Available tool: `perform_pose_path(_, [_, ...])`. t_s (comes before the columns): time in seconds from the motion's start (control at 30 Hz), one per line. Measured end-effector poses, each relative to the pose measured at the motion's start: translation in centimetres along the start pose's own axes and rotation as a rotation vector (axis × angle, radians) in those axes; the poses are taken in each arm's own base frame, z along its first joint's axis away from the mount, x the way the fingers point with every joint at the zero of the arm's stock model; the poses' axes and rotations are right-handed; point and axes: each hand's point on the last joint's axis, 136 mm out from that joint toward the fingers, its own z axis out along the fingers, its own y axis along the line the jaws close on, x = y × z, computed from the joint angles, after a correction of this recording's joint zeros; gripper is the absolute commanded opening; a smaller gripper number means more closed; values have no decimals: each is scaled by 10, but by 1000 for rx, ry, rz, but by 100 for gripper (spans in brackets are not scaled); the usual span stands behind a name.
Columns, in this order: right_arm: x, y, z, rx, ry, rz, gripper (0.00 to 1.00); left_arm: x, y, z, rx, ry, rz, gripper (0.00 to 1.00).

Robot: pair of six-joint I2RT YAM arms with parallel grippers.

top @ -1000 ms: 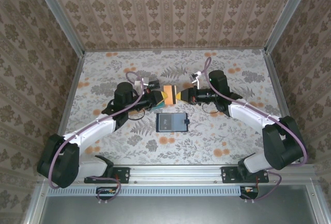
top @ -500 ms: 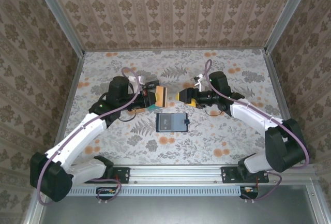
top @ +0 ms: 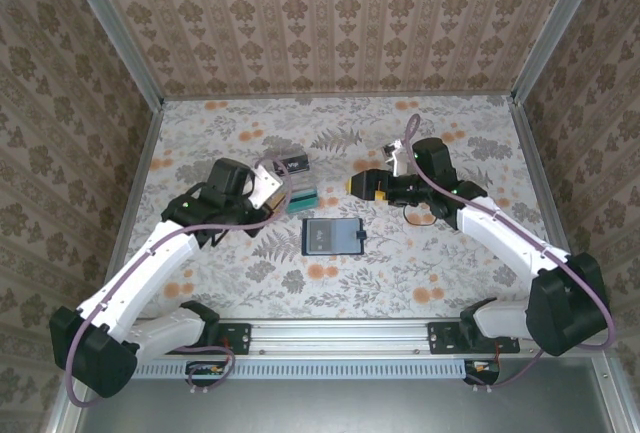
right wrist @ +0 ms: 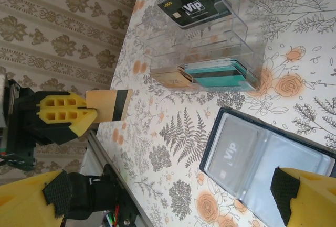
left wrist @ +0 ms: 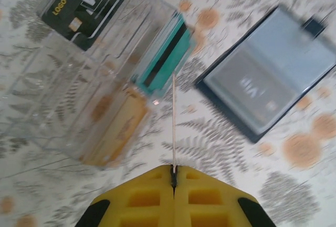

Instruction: Take the credit cards out of the card holder

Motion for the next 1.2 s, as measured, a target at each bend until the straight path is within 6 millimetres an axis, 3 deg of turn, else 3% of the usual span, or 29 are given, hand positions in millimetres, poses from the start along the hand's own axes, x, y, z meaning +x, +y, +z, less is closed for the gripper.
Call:
perform_pose_path(0.37, [-6,4,-7,14,-37,-21,100,60,13,47,-133,237,458,0])
perform_pose_path(0.8, [-6,1,-7,26,-41,-18,100,42,38,73,-218,172,509,0])
perform_pose_path(1.2, [-6,1,-7,27,-39,-17,100,42,37,91,-177,168,515,0])
